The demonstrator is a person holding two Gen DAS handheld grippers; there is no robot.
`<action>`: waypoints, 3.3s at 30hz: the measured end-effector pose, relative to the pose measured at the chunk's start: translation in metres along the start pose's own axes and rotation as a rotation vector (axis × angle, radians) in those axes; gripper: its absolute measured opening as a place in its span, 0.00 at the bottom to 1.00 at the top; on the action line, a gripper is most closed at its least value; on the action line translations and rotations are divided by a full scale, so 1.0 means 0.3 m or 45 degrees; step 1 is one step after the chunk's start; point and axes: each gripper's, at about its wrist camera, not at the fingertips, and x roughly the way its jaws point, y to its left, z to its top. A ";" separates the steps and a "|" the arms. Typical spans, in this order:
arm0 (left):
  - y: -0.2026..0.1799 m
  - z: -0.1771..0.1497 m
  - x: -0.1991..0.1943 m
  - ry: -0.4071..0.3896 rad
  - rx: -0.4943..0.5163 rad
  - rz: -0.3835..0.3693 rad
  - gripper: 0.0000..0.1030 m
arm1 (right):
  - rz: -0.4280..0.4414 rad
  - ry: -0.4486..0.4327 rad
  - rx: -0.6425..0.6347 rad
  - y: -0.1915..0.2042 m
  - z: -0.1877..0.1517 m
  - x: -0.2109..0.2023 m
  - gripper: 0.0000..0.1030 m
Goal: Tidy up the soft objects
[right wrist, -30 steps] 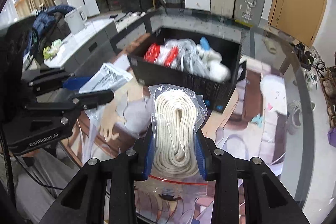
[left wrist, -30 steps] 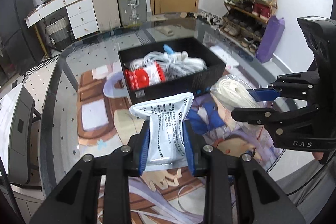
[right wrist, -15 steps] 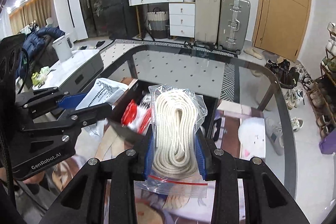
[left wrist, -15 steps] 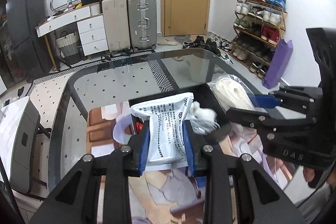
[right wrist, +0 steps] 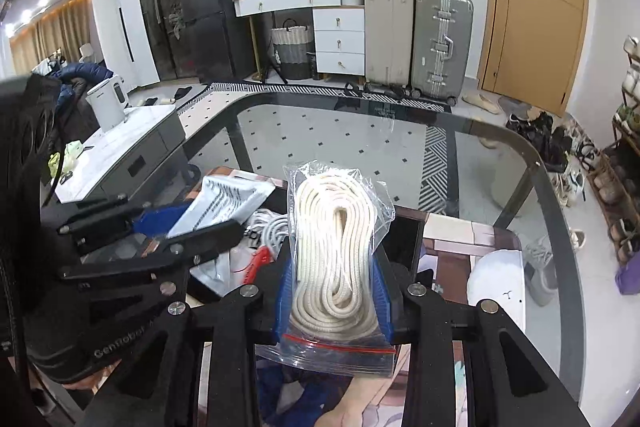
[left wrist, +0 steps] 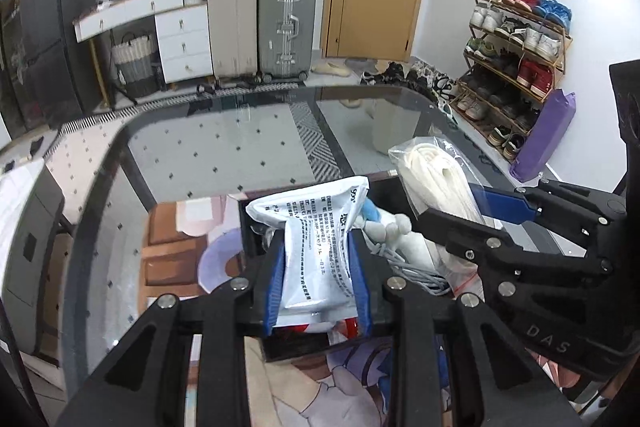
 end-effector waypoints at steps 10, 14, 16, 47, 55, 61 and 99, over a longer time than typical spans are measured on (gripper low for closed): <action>-0.023 -0.017 0.074 0.089 -0.023 0.006 0.27 | 0.036 0.065 0.018 -0.027 -0.033 0.092 0.33; -0.032 -0.036 0.093 0.106 -0.003 0.023 0.27 | 0.065 0.084 0.032 -0.030 -0.046 0.101 0.33; -0.034 -0.037 0.086 0.102 -0.006 0.017 0.27 | 0.078 0.087 0.036 -0.030 -0.052 0.101 0.33; -0.019 -0.049 0.086 0.088 -0.015 0.029 0.33 | 0.029 0.111 0.013 0.012 -0.078 0.104 0.37; 0.027 -0.041 -0.049 -0.108 -0.050 0.074 0.80 | 0.035 0.035 0.047 -0.002 -0.061 -0.028 0.49; 0.050 -0.049 -0.178 -0.196 -0.035 0.056 0.82 | 0.020 -0.069 0.108 -0.008 -0.074 -0.198 0.72; -0.109 -0.780 -0.846 -0.666 0.013 0.188 1.00 | -0.142 -0.654 0.173 0.296 -0.853 -0.986 0.99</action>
